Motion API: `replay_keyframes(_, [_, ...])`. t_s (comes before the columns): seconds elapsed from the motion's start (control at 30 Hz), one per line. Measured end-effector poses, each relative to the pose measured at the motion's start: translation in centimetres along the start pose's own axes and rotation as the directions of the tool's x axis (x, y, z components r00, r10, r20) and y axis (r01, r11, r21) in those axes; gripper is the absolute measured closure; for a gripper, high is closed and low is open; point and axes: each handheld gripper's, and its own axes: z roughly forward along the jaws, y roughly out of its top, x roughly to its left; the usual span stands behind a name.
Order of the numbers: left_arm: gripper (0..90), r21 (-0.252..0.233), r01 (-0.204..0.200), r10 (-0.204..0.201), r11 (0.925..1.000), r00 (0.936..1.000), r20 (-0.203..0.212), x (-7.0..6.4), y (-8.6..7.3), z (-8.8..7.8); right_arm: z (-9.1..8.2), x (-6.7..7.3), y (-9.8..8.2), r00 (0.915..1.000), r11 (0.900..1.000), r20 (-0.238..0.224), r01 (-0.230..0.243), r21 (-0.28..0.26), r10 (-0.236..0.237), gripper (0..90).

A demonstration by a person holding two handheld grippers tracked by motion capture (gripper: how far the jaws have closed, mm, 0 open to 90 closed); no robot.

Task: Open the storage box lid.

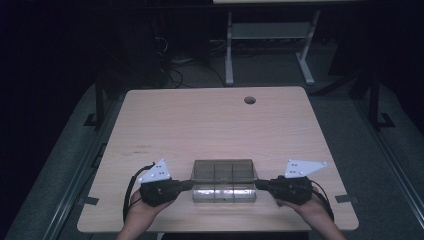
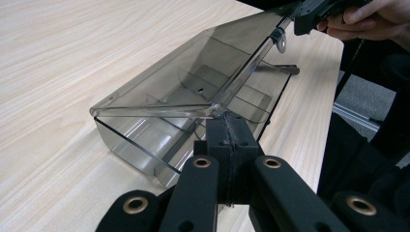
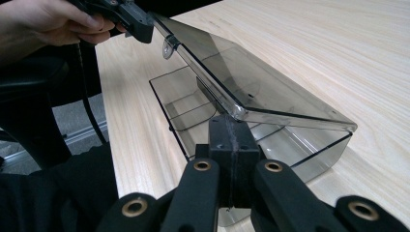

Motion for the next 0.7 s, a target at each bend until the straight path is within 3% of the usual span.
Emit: replay_keyframes(0.7, [89.9, -0.016, -0.009, 0.009, 0.9998, 0.9999, -0.005, 0.07, 0.3, -0.18, -0.13, -0.12, 0.44, 1.0, 0.999, 0.009, -0.003, -0.032, 0.004, 90.0])
